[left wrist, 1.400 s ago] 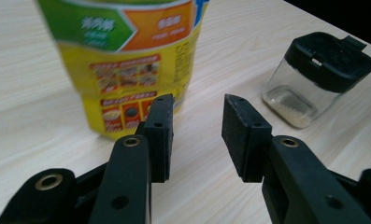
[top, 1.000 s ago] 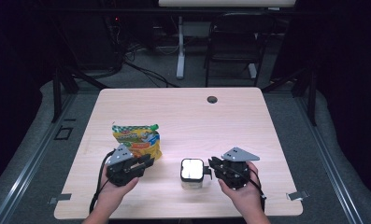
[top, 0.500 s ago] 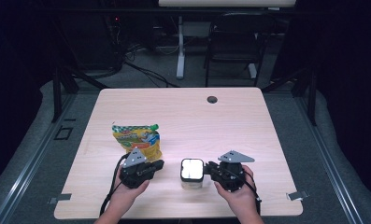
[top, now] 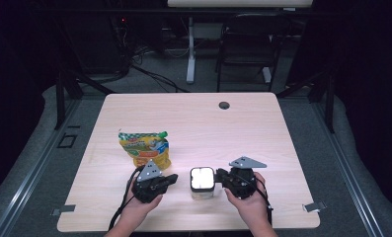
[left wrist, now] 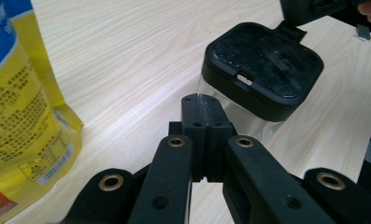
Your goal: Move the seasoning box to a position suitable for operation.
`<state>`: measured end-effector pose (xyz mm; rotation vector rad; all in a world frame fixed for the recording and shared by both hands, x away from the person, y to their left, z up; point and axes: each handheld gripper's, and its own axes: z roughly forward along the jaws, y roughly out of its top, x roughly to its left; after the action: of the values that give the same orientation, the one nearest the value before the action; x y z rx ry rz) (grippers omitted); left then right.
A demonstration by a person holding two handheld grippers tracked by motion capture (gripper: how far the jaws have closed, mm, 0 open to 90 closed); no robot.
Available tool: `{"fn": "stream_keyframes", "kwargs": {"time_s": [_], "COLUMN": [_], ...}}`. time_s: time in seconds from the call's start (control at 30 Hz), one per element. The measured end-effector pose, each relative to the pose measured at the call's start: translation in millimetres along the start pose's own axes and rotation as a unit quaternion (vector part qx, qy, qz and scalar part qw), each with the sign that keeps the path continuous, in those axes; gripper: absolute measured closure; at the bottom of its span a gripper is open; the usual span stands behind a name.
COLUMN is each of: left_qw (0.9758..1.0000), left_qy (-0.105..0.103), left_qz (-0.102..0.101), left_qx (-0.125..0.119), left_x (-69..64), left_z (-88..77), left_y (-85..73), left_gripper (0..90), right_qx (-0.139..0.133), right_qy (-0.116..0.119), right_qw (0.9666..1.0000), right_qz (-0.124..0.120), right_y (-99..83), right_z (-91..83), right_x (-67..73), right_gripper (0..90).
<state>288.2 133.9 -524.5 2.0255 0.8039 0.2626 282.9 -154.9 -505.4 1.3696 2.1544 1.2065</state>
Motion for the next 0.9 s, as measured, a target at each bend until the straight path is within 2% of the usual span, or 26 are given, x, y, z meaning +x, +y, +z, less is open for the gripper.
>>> {"fn": "stream_keyframes", "kwargs": {"time_s": [0.2,0.5,0.9], "left_qw": [1.0000,0.9999,0.9988], "left_qy": [-0.003,-0.006,-0.036], "left_qz": [0.006,0.009,0.024], "left_qx": [0.003,0.004,0.023], "left_x": [-3.3,-7.3,-19.1], "left_z": [2.0,4.7,17.0], "left_y": [-0.7,-1.6,-4.2], "left_gripper": [90.0,90.0,90.0], "right_qx": [-0.001,-0.004,-0.006], "right_qy": [-0.006,-0.003,-0.002], "right_qw": [0.9999,1.0000,1.0000], "right_qz": [-0.011,-0.002,0.001], "right_y": [-1.3,-4.0,-5.0], "right_z": [-1.3,-3.0,-3.6], "right_x": [2.5,3.6,3.4], "right_gripper": [84.7,86.8,86.8]}}
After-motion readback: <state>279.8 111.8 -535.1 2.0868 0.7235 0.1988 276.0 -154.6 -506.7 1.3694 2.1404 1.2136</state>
